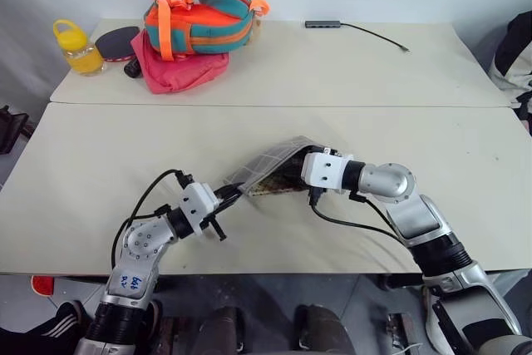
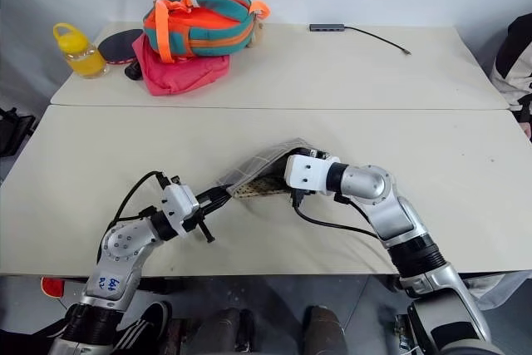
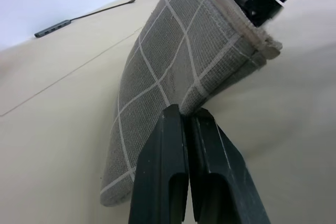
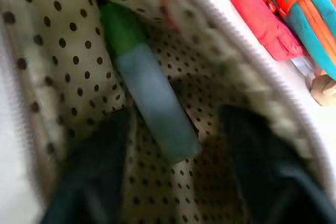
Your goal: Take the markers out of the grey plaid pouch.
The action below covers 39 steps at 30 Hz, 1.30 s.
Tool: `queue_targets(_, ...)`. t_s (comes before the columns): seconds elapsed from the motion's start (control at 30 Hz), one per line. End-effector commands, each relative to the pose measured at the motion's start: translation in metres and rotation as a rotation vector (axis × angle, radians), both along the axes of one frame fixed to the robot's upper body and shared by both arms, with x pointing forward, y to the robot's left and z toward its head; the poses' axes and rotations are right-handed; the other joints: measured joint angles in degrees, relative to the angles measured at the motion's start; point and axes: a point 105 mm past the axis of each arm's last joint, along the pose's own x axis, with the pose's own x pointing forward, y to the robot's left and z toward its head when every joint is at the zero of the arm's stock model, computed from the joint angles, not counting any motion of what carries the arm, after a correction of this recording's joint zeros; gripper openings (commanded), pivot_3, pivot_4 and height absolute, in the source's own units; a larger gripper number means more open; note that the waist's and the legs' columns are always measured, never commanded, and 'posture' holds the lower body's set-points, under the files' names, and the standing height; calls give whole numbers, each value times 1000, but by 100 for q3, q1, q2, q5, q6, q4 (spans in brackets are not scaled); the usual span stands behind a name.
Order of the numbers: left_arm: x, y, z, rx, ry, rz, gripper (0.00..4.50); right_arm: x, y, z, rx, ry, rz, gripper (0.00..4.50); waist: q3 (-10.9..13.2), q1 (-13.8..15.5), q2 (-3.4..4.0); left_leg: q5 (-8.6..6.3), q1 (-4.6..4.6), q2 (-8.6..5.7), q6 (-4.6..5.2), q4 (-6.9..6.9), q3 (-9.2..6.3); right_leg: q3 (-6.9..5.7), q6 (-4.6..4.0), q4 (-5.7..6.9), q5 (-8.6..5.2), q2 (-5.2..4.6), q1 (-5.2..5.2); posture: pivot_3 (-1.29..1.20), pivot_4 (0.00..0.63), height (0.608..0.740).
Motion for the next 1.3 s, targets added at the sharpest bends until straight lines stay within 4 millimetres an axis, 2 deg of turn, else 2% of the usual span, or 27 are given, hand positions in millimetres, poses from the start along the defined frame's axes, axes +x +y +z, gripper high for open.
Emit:
queue_targets(0.03,-4,-5,13,-14,-50,-25,0,-1,0,1,-29,-32,16,4377,0,-1,0,0,0,0,0,0,0,0,0,0,0,0,0,0,150,740)
queue_targets(0.2,-4,-6,14,-15,-49,-31,0,-3,3,-2,-28,-12,23,4443,0,-1,0,0,0,0,0,1,0,0,0,0,0,0,0,0,150,740)
queue_targets(0.3,-4,-7,14,-28,-37,-36,0,-4,3,3,-4,-1,28,3842,0,0,0,0,0,0,0,1,0,0,0,0,0,0,0,0,150,740)
queue_targets(0.43,-5,-10,14,-54,5,-58,0,-8,-2,8,-59,6,60,2487,0,11,0,1,0,0,1,2,0,0,0,1,0,0,1,0,150,740)
queue_targets(0.53,-8,-16,16,-131,78,-91,0,-16,-9,9,-166,37,109,2487,0,13,0,0,-1,-1,2,4,-1,0,0,0,0,-1,2,0,150,740)
queue_targets(0.63,-13,-26,20,-183,167,-159,0,-20,-16,24,-222,77,139,2487,0,7,0,0,-1,1,2,6,-2,1,0,-1,0,0,2,0,150,740)
queue_targets(0.8,-23,-44,21,-210,283,-279,0,-31,-26,33,-360,196,181,2487,1,7,1,1,3,4,2,7,-3,0,-1,0,0,2,6,0,150,740)
queue_targets(0.93,-26,-59,27,-336,421,-352,0,-37,-34,46,-421,352,159,2487,1,15,1,1,-1,0,3,11,-4,2,-1,-3,0,-1,6,0,150,740)
queue_targets(1.1,-15,-54,8,-325,470,-269,0,-27,-31,26,-467,374,126,2487,0,13,0,1,1,1,2,11,-10,-4,-2,-3,0,1,10,0,150,740)
queue_targets(1.23,-9,-44,-9,-342,513,-200,0,-9,-25,9,-481,313,84,2487,0,-2,-1,2,1,0,1,11,1,1,-2,-4,0,2,7,0,150,740)
queue_targets(1.3,-8,-42,-13,-354,517,-184,0,-2,-20,8,-449,299,65,2487,0,-5,0,4,3,1,-2,13,2,2,-2,-3,0,3,8,0,150,740)
